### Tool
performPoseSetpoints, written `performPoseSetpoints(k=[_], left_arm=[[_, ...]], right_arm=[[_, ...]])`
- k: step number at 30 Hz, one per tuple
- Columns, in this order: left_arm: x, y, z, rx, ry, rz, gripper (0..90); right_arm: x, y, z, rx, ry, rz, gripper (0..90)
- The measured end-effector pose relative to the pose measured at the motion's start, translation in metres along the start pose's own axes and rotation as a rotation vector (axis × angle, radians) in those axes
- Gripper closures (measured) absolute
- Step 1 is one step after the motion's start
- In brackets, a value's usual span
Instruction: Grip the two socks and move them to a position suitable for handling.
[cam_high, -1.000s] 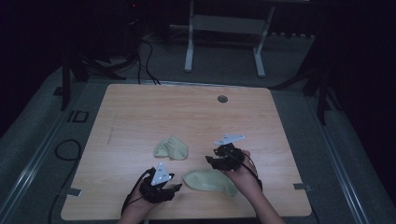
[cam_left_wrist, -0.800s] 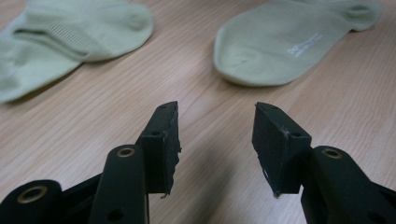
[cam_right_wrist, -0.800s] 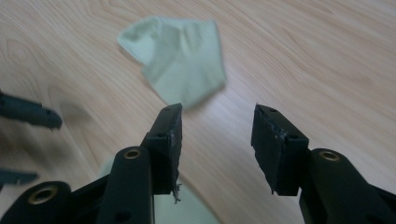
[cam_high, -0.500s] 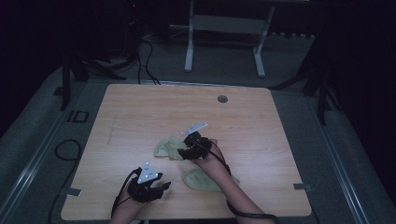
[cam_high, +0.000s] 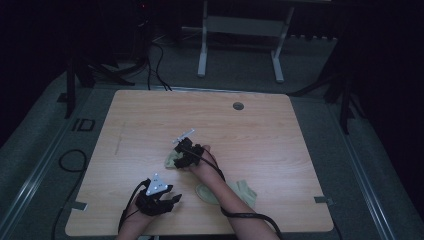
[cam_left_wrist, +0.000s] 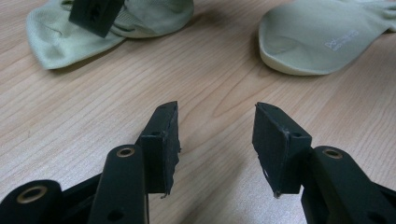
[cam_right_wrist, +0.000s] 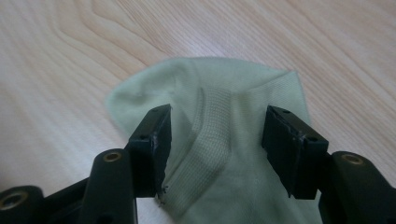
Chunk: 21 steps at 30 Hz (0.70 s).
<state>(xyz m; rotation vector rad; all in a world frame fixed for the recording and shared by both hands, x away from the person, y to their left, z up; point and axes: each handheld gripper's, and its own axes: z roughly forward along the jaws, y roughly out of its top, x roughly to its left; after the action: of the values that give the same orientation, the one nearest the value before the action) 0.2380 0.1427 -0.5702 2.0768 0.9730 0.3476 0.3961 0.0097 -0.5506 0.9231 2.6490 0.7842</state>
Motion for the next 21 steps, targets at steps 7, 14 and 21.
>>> performPoseSetpoints(k=[7, 14, 21], left_arm=[[0.0, 0.0, -0.001, -0.007, -0.009, 0.003, 50.4], [0.0, 0.0, 0.001, -0.001, -0.009, 0.004, 50.3], [0.0, 0.0, 0.002, -0.001, -0.005, 0.007, 50.3]], right_arm=[[0.001, -0.002, -0.001, -0.017, -0.039, -0.005, 62.7], [-0.006, 0.0, -0.009, 0.023, -0.03, 0.01, 82.1], [-0.027, 0.0, -0.045, -0.03, -0.057, 0.038, 82.4]])
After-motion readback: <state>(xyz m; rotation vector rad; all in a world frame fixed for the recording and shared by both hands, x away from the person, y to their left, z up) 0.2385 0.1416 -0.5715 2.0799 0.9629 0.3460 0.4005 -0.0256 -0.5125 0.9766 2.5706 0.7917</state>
